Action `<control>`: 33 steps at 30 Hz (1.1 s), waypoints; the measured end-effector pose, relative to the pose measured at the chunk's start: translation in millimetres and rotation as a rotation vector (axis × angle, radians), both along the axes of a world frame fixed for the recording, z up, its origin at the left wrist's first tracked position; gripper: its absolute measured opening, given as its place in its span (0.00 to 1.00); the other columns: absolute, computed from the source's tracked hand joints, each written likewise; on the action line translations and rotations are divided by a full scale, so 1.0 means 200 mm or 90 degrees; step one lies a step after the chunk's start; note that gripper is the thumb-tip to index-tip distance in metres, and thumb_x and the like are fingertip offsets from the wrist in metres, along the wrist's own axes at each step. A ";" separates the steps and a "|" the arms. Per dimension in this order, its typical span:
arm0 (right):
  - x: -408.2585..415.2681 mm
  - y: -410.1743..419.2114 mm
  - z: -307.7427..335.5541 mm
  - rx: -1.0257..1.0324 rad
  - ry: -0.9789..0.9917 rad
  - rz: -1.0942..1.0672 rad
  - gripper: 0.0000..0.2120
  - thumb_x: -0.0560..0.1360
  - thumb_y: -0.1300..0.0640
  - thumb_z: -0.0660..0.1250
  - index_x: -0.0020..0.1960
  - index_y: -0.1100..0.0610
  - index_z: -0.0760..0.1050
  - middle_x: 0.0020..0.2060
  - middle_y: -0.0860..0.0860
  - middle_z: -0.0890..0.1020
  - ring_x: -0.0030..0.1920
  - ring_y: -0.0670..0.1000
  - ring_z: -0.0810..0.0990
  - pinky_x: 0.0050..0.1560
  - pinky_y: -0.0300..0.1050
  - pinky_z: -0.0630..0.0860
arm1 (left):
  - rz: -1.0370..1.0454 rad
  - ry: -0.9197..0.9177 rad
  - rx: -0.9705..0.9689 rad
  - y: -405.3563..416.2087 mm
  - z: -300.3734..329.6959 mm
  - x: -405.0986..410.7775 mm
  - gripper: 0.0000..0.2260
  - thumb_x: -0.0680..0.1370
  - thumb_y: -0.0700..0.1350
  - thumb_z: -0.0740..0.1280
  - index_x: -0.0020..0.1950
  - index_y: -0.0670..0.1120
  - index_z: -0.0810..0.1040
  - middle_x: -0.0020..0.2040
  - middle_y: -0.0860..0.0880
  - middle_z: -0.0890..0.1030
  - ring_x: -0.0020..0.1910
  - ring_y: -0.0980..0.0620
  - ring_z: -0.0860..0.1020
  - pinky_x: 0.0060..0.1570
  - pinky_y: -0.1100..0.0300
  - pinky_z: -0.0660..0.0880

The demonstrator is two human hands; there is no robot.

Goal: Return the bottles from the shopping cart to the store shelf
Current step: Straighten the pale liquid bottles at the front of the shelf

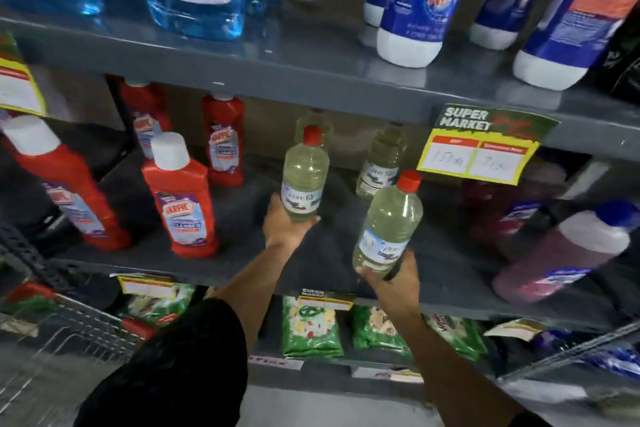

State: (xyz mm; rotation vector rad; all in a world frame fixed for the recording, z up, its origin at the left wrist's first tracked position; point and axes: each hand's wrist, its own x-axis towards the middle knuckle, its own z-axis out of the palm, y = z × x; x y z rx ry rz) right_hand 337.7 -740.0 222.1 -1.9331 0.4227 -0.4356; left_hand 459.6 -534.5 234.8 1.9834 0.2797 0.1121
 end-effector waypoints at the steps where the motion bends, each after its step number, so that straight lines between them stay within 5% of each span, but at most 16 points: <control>1: 0.00 -0.01 0.00 -0.007 0.020 0.021 0.40 0.56 0.46 0.80 0.64 0.52 0.70 0.55 0.51 0.81 0.55 0.51 0.80 0.55 0.51 0.78 | 0.010 -0.003 -0.012 -0.01 0.00 0.00 0.38 0.52 0.59 0.79 0.57 0.54 0.67 0.53 0.49 0.81 0.49 0.47 0.82 0.48 0.51 0.81; 5: 0.01 0.01 -0.01 -0.007 0.028 -0.011 0.35 0.57 0.49 0.82 0.58 0.51 0.68 0.53 0.51 0.81 0.54 0.52 0.81 0.54 0.51 0.78 | 0.035 -0.086 -0.022 -0.01 -0.01 -0.13 0.36 0.58 0.48 0.82 0.61 0.46 0.70 0.56 0.49 0.77 0.53 0.52 0.76 0.53 0.59 0.73; 11: 0.01 0.10 0.04 -0.080 0.016 -0.095 0.37 0.53 0.45 0.83 0.51 0.50 0.63 0.48 0.51 0.76 0.51 0.55 0.79 0.48 0.50 0.77 | 0.042 -0.131 0.004 0.02 -0.07 -0.35 0.38 0.56 0.52 0.81 0.60 0.44 0.69 0.56 0.44 0.76 0.57 0.44 0.76 0.56 0.46 0.75; 17: -0.02 0.13 0.02 -0.112 0.037 -0.114 0.37 0.53 0.44 0.82 0.49 0.56 0.62 0.48 0.53 0.75 0.49 0.56 0.78 0.42 0.47 0.73 | 0.016 -0.129 -0.011 0.04 -0.07 -0.48 0.41 0.57 0.58 0.80 0.64 0.50 0.67 0.59 0.50 0.75 0.59 0.49 0.74 0.58 0.47 0.74; 33: -0.05 0.12 0.08 -0.128 0.073 -0.082 0.37 0.55 0.45 0.82 0.51 0.56 0.62 0.50 0.52 0.75 0.50 0.58 0.79 0.40 0.46 0.70 | -0.044 -0.125 -0.010 0.11 -0.07 -0.50 0.39 0.59 0.55 0.80 0.66 0.54 0.67 0.58 0.53 0.80 0.56 0.54 0.78 0.57 0.51 0.77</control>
